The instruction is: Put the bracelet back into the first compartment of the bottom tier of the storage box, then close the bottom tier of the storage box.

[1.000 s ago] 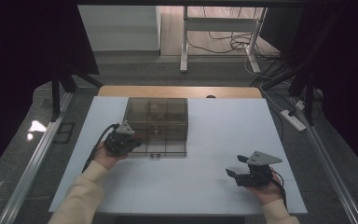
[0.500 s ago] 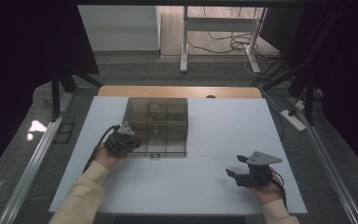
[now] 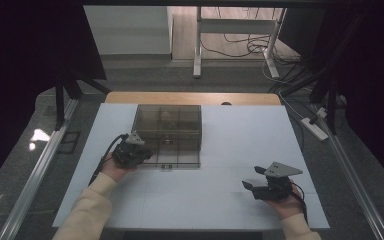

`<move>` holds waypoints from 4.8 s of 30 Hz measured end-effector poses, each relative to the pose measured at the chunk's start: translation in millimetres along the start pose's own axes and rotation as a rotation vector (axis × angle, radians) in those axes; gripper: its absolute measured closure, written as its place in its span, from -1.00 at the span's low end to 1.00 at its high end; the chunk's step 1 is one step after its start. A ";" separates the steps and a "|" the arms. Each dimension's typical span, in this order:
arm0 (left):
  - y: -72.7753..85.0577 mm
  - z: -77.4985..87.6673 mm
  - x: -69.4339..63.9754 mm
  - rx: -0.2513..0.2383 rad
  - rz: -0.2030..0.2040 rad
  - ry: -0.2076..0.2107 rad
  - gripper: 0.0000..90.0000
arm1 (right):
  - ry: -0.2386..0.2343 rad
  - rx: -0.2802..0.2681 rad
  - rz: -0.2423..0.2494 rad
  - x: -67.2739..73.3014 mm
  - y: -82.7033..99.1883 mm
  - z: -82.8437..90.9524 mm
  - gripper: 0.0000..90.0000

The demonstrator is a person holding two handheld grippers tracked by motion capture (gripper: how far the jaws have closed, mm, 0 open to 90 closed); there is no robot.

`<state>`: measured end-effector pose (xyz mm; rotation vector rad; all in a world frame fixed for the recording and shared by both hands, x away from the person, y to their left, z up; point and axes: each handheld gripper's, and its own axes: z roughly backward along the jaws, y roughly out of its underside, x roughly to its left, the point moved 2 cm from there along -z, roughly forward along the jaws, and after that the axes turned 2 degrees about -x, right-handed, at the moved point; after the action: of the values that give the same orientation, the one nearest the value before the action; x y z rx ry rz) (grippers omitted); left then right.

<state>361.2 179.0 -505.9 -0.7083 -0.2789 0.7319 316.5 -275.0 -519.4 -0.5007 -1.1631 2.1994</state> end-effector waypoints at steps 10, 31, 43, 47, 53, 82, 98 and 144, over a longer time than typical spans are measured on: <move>-2.1 3.1 -1.0 -0.033 0.028 -0.014 -0.13 | 0.000 0.001 0.001 0.1 0.1 -0.4 -0.41; -3.4 6.8 -11.3 -0.078 0.050 0.016 -0.37 | -0.002 -0.002 0.002 0.0 -0.1 0.1 -0.41; 0.1 -1.6 -32.5 -0.049 -0.009 0.033 -0.38 | 0.000 -0.003 0.003 0.2 -0.2 0.5 -0.41; 1.0 -3.8 -36.6 -0.046 -0.019 0.037 -0.38 | 0.000 -0.002 0.004 0.1 0.0 0.4 -0.41; 1.4 -6.6 -41.2 -0.039 -0.033 0.043 -0.38 | 0.000 -0.002 0.004 0.3 0.0 0.3 -0.41; 9.7 -20.1 -55.3 0.007 -0.055 0.072 -0.32 | 0.005 -0.003 0.006 0.3 -0.2 1.0 -0.41; 16.4 -28.8 -53.4 0.046 -0.066 0.060 0.97 | 0.003 -0.004 0.008 0.7 0.0 0.3 -0.41; 16.2 -36.1 -36.0 0.013 -0.026 -0.004 0.97 | 0.008 0.010 0.014 1.1 0.8 -2.0 -0.41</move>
<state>343.8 144.8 -543.2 -0.6897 -0.2866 0.7104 316.5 -273.4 -521.2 -0.5140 -1.1470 2.2120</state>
